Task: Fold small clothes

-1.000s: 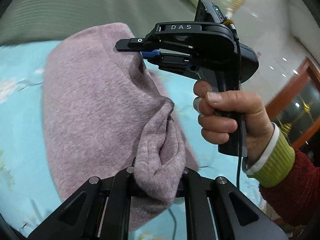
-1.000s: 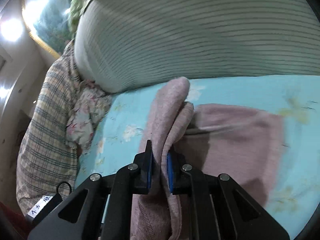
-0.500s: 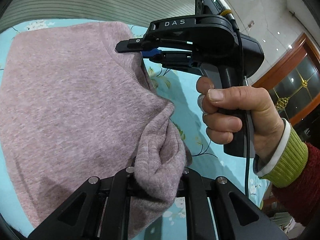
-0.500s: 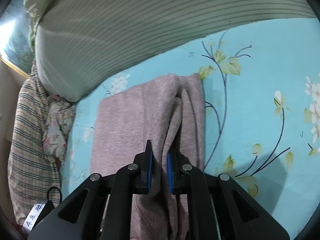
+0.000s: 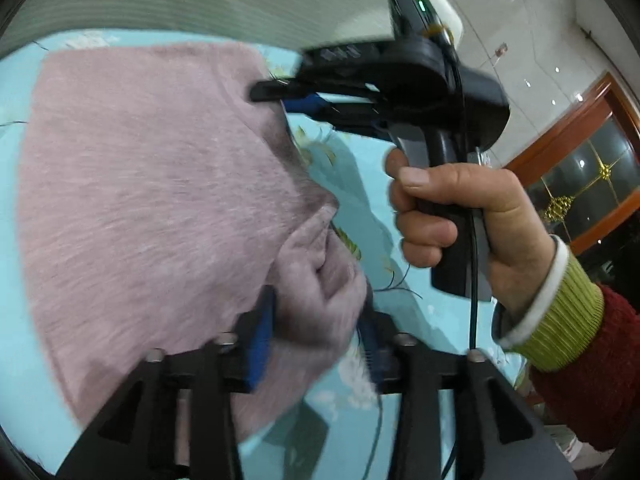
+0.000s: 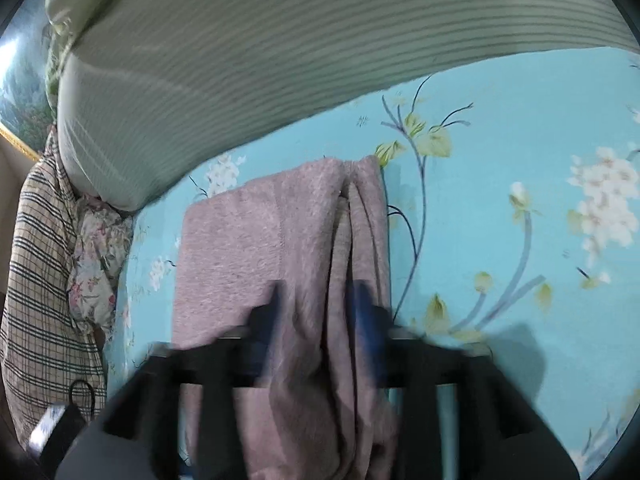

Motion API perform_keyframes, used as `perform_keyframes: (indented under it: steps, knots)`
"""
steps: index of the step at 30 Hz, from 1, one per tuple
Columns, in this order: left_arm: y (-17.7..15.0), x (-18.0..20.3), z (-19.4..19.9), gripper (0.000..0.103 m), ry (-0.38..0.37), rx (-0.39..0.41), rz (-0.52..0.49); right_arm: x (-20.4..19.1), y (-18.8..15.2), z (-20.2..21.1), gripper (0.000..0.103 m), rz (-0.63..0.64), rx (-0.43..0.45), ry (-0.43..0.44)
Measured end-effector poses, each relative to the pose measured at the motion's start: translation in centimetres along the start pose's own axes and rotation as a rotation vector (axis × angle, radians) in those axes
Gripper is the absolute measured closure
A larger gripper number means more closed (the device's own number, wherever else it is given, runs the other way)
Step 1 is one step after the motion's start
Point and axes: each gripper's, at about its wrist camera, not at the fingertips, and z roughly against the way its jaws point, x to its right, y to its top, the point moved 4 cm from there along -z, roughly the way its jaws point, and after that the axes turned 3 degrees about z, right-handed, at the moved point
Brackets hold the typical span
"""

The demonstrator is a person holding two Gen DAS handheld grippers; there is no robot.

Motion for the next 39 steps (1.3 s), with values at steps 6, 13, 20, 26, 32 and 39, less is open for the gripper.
perform_keyframes:
  steps: [6, 13, 20, 26, 32, 39]
  knots:
    - [0.1, -6.0, 5.2, 0.031, 0.087, 0.097, 0.167, 0.0, -3.1, 1.0, 0.012, 0.015, -0.040, 0.040]
    - [2.8, -14.1, 4.8, 0.030, 0.118, 0.121, 0.397, 1.0, -4.5, -1.2, 0.013, 0.028, -0.128, 0.055]
    - [5.0, -16.8, 1.1, 0.030, 0.057, 0.109, 0.444, 1.6, -3.3, -3.4, 0.023, 0.017, -0.154, 0.135]
    - [5.3, -16.9, -0.6, 0.059, -0.006, 0.119, 0.443, 0.8, -3.0, -3.7, 0.067, -0.003, -0.182, 0.151]
    - [4.6, -14.5, 2.8, 0.066, -0.019, 0.175, 0.370, -4.5, -3.9, -2.1, 0.070, 0.090, -0.173, 0.211]
    - [0.6, -15.6, 10.9, 0.066, 0.043, 0.254, 0.372, -11.9, -6.6, -4.0, 0.070, 0.175, -0.216, 0.307]
